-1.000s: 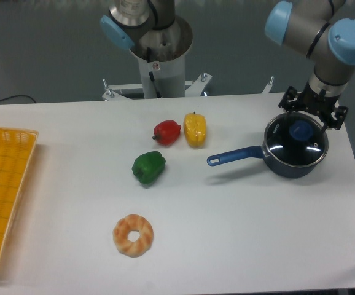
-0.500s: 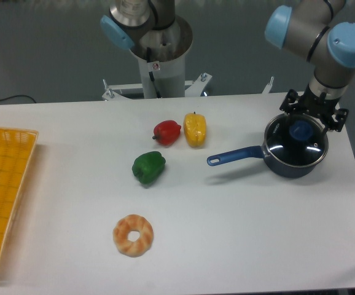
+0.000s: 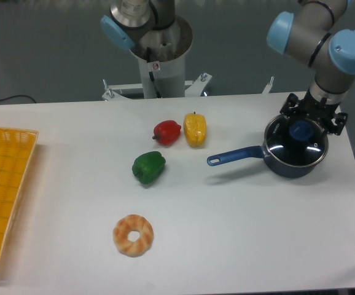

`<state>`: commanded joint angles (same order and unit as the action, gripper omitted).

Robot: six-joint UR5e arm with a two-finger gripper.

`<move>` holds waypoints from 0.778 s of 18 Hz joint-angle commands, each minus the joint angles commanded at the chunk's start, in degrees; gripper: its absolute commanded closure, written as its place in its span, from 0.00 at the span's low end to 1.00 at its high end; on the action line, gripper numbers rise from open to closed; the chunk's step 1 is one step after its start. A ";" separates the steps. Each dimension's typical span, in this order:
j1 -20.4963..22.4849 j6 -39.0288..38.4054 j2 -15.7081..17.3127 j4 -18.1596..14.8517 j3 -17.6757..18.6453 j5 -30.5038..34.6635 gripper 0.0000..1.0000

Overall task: Open the lid
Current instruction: 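Lower the gripper further around the blue knob of the lid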

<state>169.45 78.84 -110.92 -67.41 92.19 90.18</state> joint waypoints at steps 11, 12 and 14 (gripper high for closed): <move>0.00 0.00 -0.53 1.06 0.70 0.09 0.00; 0.00 0.00 -0.53 1.06 0.97 0.09 0.00; 0.00 0.00 -0.70 1.06 1.06 0.09 0.00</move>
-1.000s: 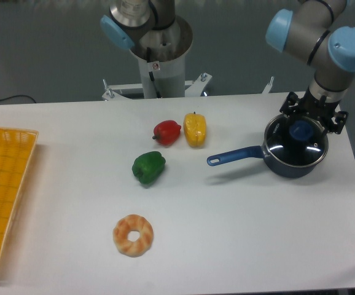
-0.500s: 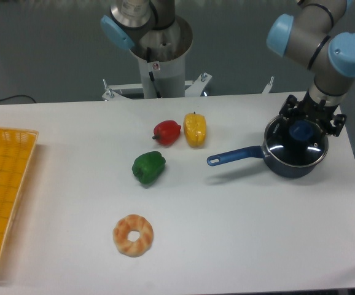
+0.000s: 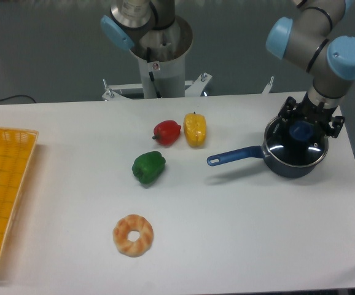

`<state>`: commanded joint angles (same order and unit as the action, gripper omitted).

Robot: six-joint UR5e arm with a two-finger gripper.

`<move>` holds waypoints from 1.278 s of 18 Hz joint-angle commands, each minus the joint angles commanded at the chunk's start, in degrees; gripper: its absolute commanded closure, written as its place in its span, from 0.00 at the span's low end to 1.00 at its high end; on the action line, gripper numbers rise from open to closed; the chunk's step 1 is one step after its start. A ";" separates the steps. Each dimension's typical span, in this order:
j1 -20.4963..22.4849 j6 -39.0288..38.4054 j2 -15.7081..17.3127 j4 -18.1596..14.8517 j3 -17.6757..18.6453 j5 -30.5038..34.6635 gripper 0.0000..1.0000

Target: Open the lid

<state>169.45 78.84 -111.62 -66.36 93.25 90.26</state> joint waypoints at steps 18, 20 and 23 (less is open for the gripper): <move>0.09 0.09 -0.09 0.44 0.79 -0.09 0.24; 0.09 0.09 0.00 0.44 0.79 0.00 0.26; 0.00 0.09 0.00 0.44 0.79 0.00 0.29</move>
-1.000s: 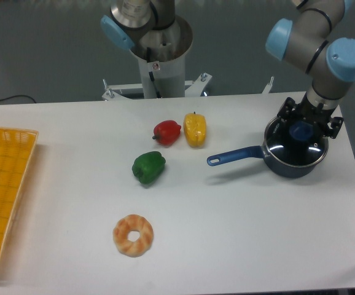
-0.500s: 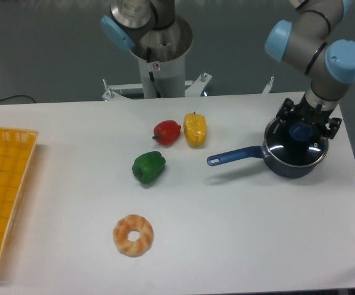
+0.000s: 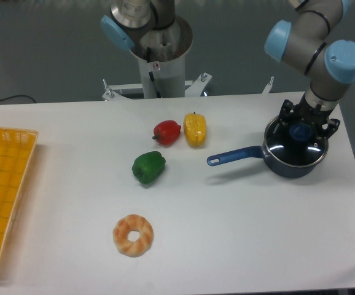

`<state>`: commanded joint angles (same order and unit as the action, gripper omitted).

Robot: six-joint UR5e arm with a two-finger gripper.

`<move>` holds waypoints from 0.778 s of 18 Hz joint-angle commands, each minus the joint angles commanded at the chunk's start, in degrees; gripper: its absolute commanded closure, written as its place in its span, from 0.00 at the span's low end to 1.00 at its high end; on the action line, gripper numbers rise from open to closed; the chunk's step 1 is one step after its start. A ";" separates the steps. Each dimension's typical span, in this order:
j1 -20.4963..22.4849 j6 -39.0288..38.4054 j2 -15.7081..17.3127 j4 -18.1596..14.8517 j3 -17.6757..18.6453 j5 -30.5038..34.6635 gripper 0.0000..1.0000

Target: Open the lid

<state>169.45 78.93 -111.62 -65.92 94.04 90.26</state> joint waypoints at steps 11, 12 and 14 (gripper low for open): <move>-0.09 0.00 0.00 -0.09 0.00 0.18 0.46; -0.09 0.00 0.00 -0.09 0.00 0.18 0.47; 0.00 0.00 0.09 -0.09 -0.09 0.18 0.48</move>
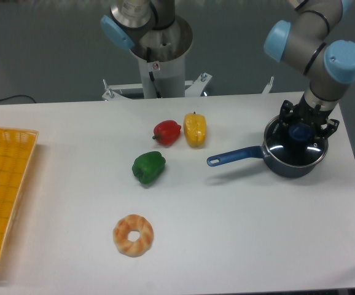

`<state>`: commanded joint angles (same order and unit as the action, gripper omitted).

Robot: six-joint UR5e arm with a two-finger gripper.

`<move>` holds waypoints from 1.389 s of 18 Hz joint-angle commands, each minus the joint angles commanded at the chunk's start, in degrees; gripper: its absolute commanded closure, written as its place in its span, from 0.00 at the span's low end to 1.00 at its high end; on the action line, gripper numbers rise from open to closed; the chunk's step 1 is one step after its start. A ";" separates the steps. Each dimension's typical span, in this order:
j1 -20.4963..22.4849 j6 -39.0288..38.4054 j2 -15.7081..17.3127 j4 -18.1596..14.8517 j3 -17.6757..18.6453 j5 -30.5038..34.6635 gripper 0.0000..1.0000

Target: Open the lid

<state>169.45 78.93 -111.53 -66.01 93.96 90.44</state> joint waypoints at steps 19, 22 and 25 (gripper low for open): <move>-0.18 0.00 1.49 -2.46 -2.37 0.26 0.49; -0.18 0.00 1.49 -4.12 -3.60 0.09 0.49; -0.09 0.00 1.49 -4.83 -4.04 -0.09 0.49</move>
<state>169.36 78.93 -110.04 -70.84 89.91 90.35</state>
